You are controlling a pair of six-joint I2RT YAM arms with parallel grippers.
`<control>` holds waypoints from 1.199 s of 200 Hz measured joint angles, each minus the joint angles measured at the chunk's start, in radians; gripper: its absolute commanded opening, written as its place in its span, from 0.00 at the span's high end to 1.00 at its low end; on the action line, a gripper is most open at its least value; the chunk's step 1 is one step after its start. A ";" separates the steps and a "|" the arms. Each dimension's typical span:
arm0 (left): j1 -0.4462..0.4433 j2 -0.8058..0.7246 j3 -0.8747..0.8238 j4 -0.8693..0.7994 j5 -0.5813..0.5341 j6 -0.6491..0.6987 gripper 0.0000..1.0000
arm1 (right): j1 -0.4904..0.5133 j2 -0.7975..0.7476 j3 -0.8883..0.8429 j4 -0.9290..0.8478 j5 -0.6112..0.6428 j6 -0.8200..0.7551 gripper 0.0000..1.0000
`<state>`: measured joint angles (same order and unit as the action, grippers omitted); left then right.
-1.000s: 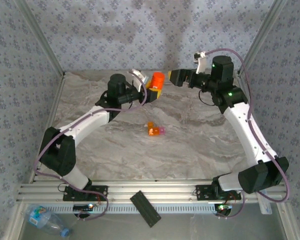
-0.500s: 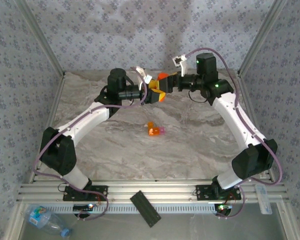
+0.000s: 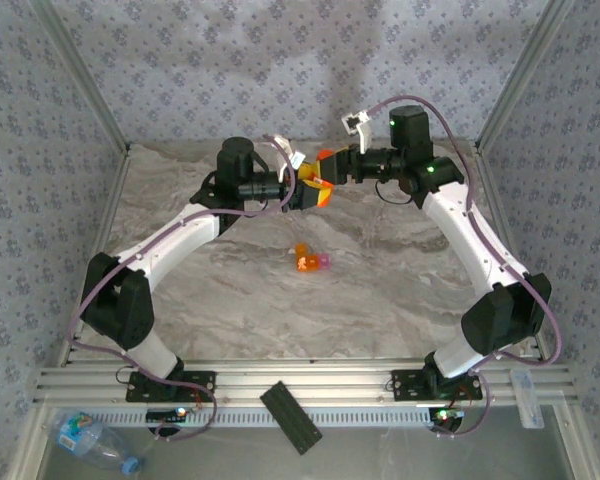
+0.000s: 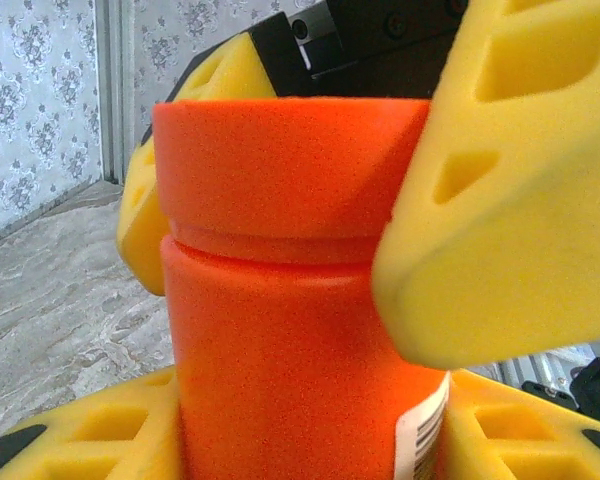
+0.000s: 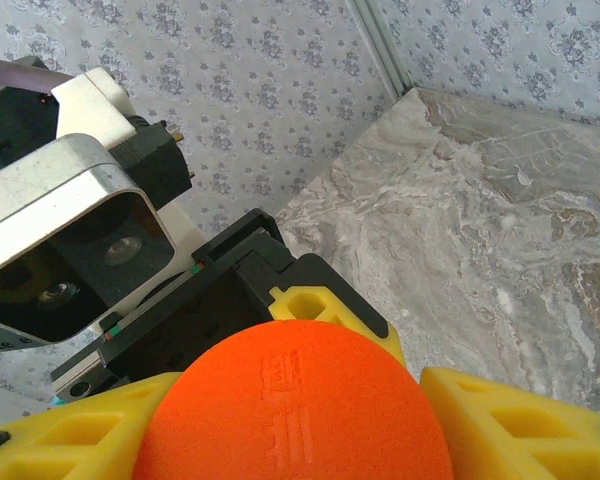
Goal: Sort the pills into containers
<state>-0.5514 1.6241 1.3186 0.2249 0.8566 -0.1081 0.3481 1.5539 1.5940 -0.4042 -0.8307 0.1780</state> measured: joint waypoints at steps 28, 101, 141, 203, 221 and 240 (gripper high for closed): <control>0.000 0.000 0.006 -0.020 0.000 -0.014 1.00 | 0.001 0.000 0.000 -0.002 0.005 -0.018 0.56; -0.002 -0.001 0.000 -0.037 -0.057 0.011 0.29 | 0.016 -0.018 -0.028 0.018 0.105 -0.006 0.67; 0.002 -0.038 -0.068 -0.011 -0.161 0.044 0.03 | 0.023 -0.023 -0.058 0.003 0.264 0.026 0.68; 0.027 -0.166 -0.229 0.040 -0.324 0.049 0.00 | 0.004 -0.023 -0.148 -0.001 0.525 0.065 0.68; 0.034 -0.193 -0.246 0.040 -0.407 0.055 0.00 | 0.003 -0.023 -0.201 0.023 0.608 0.068 0.68; 0.043 -0.216 -0.246 0.031 -0.503 0.053 0.00 | 0.003 -0.023 -0.267 0.051 0.694 0.069 0.68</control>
<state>-0.5079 1.4078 1.0725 0.2562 0.3538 -0.0551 0.3515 1.5314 1.3270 -0.3531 -0.1364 0.2470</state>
